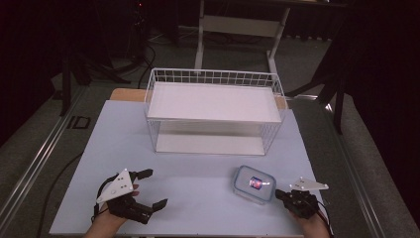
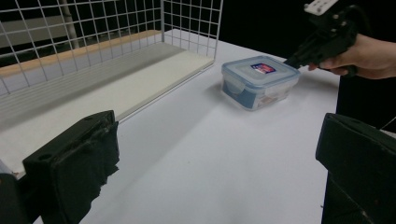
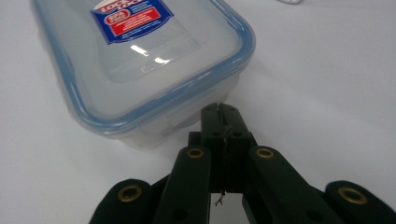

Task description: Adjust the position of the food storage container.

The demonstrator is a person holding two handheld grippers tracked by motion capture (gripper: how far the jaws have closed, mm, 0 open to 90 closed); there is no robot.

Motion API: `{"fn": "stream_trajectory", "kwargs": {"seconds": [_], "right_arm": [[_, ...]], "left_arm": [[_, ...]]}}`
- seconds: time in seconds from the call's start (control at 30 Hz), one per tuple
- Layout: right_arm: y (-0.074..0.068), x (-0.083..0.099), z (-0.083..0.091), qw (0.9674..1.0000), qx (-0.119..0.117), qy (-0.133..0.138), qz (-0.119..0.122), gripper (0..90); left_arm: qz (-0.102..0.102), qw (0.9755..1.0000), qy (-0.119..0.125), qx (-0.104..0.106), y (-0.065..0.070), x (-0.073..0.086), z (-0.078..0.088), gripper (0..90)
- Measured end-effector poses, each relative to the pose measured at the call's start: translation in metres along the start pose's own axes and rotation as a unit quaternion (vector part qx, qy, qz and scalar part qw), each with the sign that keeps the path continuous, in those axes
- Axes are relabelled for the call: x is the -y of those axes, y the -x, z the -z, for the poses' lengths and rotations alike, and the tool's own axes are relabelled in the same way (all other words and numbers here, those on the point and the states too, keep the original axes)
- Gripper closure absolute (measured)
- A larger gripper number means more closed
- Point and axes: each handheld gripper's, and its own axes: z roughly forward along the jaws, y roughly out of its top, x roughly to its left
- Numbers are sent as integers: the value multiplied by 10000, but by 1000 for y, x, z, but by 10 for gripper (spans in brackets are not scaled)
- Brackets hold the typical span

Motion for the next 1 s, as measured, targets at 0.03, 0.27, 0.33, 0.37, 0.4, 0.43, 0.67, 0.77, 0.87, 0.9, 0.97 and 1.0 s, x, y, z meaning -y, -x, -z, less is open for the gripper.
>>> {"fn": "stream_trajectory", "kwargs": {"seconds": [0.03, 0.27, 0.33, 0.37, 0.4, 0.43, 0.67, 0.77, 0.87, 0.9, 0.97, 1.0], "right_arm": [[1, -2, -3, 10000, -3, -5, -20, 900], [1, -20, -16, 10000, -40, 68, 51, 900], [-3, -28, -25, 9998, -110, 90, 118, 900], [-5, -30, -27, 9998, -145, 97, 139, 900], [-7, -33, -30, 9997, -170, 96, 151, 900], [-8, -35, -32, 9997, -186, 90, 155, 900], [-16, -46, -50, 9993, -321, 74, 154, 900], [-20, -51, -55, 9992, -336, 81, 196, 900], [-28, -56, -60, 9988, -388, 40, 304, 900], [-30, -58, -62, 9986, -411, 48, 334, 900], [-35, -62, -65, 9983, -473, 46, 349, 900], [-37, -64, -67, 9981, -491, 62, 370, 900]], "left_arm": [[6, 10000, -2, -2, 0, 0, 0, 5], [1, 10000, -12, 9, 0, 1, -1, 4], [4, 10000, -13, 14, 0, 1, -1, 4], [10, 10000, -10, 17, 0, 1, -1, 4], [17, 10000, -7, 20, 0, 1, 0, 4], [16, 10000, -11, 23, -1, 1, 0, 4], [-11, 10000, -16, 34, 0, 1, -1, 4], [-8, 10000, -28, 29, 0, 1, -1, 4], [-15, 10000, -37, 33, 0, 1, -1, 4], [-17, 10000, -35, 37, 0, 1, -1, 4], [-3, 10000, -37, 49, 1, 1, -2, 4], [-12, 10000, -46, 51, 1, 1, -2, 5]]}}
